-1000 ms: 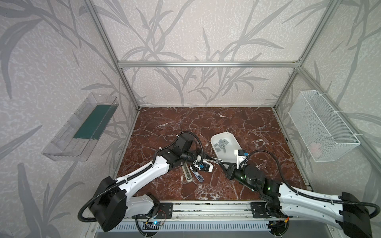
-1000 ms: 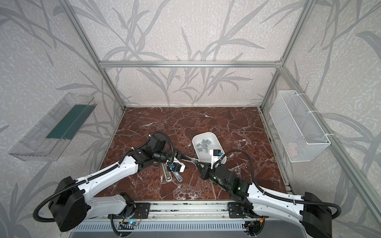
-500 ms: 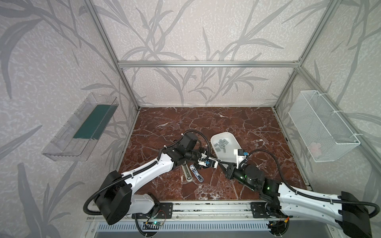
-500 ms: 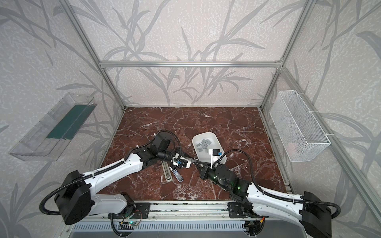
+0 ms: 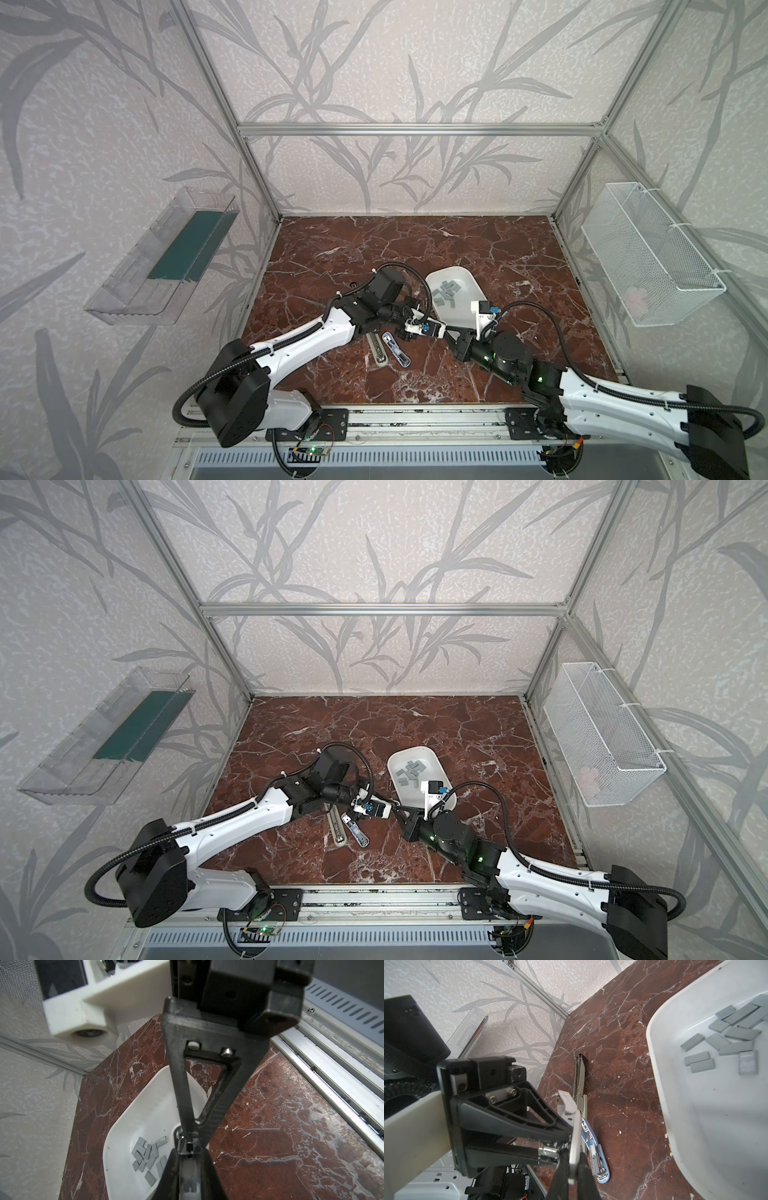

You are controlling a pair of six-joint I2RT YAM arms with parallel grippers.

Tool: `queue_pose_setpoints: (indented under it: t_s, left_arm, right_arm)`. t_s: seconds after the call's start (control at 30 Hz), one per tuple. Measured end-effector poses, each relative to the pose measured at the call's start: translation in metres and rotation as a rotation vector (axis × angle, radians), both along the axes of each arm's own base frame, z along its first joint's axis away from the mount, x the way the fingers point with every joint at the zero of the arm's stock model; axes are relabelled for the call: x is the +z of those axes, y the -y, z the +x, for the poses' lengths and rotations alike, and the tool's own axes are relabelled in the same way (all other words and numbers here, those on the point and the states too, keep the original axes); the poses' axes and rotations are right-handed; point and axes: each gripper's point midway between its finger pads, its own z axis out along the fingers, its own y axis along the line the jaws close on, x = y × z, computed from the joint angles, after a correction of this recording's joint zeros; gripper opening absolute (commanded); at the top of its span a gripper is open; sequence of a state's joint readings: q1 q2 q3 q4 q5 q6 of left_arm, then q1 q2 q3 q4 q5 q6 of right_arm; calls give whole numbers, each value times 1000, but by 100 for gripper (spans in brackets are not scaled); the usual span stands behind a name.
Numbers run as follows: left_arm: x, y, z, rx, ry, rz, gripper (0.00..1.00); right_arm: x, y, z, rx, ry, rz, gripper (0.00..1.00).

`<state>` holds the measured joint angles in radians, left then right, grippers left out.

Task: Load the staples into the stapler
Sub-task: 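Release the top with the right gripper while the left lowers the white stapler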

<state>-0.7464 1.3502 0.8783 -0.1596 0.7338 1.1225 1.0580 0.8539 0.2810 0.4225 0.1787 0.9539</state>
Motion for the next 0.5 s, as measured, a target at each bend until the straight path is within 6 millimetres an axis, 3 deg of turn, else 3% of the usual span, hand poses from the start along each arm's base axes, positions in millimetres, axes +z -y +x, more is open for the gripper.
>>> queue_pose_setpoints:
  t_s: [0.1, 0.23, 0.3, 0.5]
  left_arm:
    - [0, 0, 0, 0, 0, 1, 1]
    - [-1, -1, 1, 5, 10, 9, 1]
    - [-3, -2, 4, 17, 25, 24, 0]
    - [-35, -15, 20, 63, 36, 144, 0]
  right_arm:
    - [0, 0, 0, 0, 0, 0, 0]
    - [-1, 1, 0, -7, -4, 0, 22]
    - [-2, 5, 2, -26, -8, -9, 27]
    - [22, 17, 0, -56, 25, 62, 31]
